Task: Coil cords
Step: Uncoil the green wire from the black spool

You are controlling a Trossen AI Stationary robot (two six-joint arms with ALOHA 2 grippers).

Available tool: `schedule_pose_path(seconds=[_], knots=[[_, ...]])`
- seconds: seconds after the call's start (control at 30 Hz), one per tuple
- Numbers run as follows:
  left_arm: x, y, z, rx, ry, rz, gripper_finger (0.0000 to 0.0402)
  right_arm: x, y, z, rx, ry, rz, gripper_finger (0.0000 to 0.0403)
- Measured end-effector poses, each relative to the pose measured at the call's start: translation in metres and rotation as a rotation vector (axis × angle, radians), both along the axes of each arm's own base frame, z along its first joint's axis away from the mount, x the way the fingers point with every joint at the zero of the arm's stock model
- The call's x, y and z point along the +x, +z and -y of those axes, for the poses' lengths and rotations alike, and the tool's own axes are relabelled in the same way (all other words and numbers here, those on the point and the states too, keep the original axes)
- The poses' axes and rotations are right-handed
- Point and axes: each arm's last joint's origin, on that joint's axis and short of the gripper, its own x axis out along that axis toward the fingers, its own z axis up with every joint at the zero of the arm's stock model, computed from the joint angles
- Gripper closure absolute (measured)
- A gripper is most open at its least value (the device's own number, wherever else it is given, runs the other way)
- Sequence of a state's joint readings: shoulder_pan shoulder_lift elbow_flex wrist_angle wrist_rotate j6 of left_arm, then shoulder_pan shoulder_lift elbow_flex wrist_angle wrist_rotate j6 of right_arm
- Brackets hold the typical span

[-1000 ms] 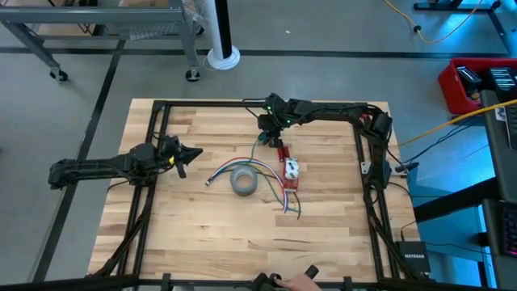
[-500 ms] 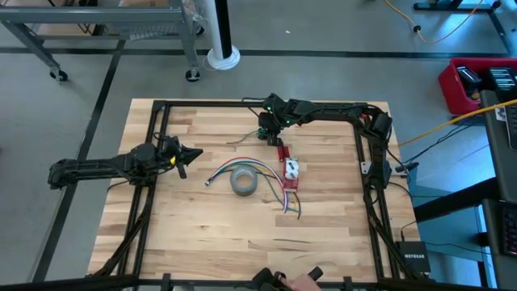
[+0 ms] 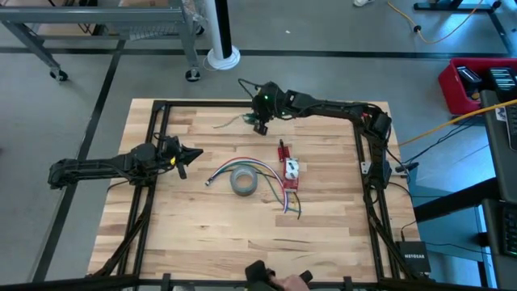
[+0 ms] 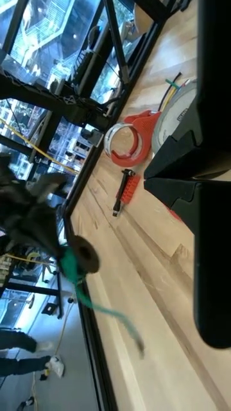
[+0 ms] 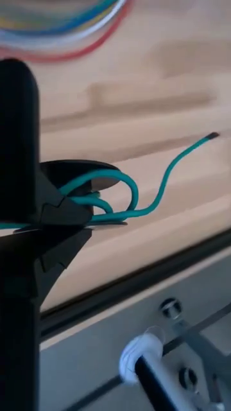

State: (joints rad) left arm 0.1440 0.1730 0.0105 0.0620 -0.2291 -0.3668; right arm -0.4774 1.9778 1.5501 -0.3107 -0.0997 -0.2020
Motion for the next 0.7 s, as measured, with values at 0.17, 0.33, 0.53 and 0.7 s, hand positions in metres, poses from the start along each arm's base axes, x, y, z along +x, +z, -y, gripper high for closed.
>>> schedule_pose_path(seconds=[0.17, 0.33, 0.53, 0.7], knots=[[0.0, 0.0, 0.0, -0.047, 0.005, 0.02, 0.0402, 0.01, 0.033, 0.001, 0.15, -0.007, 0.164, 0.0399], [0.0, 0.0, 0.0, -0.139, 0.014, 0.056, 0.0402, 0.014, 0.049, 0.0, 0.222, 0.024, 0.242, 0.04], [0.0, 0.0, 0.0, -0.075, 0.009, 0.034, 0.0402, 0.011, 0.044, -0.001, 0.251, 0.014, 0.189, 0.0401], [0.001, 0.005, 0.001, -0.139, -0.008, 0.109, 0.0402, 0.013, 0.043, -0.009, 0.261, 0.042, 0.17, 0.0401]])
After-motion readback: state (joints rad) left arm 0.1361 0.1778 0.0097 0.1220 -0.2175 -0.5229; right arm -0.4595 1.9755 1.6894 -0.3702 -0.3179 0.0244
